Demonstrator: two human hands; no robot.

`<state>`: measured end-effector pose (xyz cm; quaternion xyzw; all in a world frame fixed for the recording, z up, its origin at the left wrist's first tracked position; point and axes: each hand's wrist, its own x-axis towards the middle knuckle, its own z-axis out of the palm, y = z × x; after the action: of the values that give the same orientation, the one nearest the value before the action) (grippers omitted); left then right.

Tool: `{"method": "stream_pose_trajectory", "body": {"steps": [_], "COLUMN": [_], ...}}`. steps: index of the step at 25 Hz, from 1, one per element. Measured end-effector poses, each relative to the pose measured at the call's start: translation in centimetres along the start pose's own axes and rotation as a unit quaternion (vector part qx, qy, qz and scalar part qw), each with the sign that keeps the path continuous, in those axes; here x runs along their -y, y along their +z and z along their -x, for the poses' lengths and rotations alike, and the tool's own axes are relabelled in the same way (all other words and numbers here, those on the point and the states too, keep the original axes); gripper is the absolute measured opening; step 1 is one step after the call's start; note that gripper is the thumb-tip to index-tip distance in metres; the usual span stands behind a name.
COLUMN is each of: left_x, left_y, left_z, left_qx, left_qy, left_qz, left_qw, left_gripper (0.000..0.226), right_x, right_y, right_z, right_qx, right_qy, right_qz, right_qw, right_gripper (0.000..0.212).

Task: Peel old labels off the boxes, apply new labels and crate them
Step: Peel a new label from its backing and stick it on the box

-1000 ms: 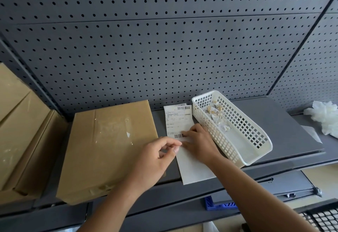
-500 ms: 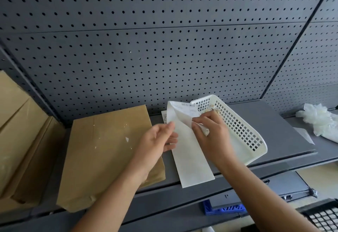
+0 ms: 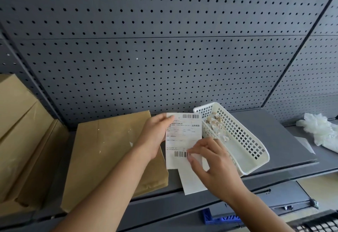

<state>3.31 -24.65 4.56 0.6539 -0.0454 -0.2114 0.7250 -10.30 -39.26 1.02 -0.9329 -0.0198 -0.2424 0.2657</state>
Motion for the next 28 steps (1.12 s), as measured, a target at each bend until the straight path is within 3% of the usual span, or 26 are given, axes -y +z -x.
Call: {"method": "stream_pose_trajectory", "body": {"steps": [5,9,12,15,18,22,28], "left_x": [0.8,1.0,0.9,0.8,0.8,0.6,0.8], "left_y": [0.2,0.4,-0.3,-0.5,-0.6,-0.5,-0.3], "left_z": [1.2,1.5,1.0,0.4,0.0,-0.2,-0.5], "left_qx": [0.046,0.1,0.128,0.085,0.055,0.057,0.055], "left_qy": [0.06,0.061,0.006,-0.04,-0.067,-0.1,-0.138], "left_qz": [-0.061,-0.059,0.026,0.062,0.07,0.1,0.121], "left_qw": [0.995,0.991,0.991,0.994,0.994,0.988,0.982], "left_gripper": [0.015,0.019,0.034,0.04,0.028,0.015,0.017], "right_x": [-0.3,-0.7,-0.8,-0.6,-0.3,-0.3,0.0], "right_y": [-1.3,-0.6,-0.4,-0.2,0.1,0.2,0.4], "right_z": [-4.8,-7.9,-8.4,-8.2,-8.1,-7.7,-7.1], "right_qx": [-0.093,-0.038,-0.001,-0.004,-0.02,-0.043,-0.08], "right_qy": [-0.019,-0.06,-0.059,-0.063,-0.082,-0.103,-0.123], "right_qz": [0.053,0.073,0.041,0.044,0.041,0.051,0.07], "right_qw": [0.994,0.995,0.997,0.997,0.996,0.992,0.987], "right_gripper": [0.025,0.021,0.016,0.014,0.015,0.017,0.016]}}
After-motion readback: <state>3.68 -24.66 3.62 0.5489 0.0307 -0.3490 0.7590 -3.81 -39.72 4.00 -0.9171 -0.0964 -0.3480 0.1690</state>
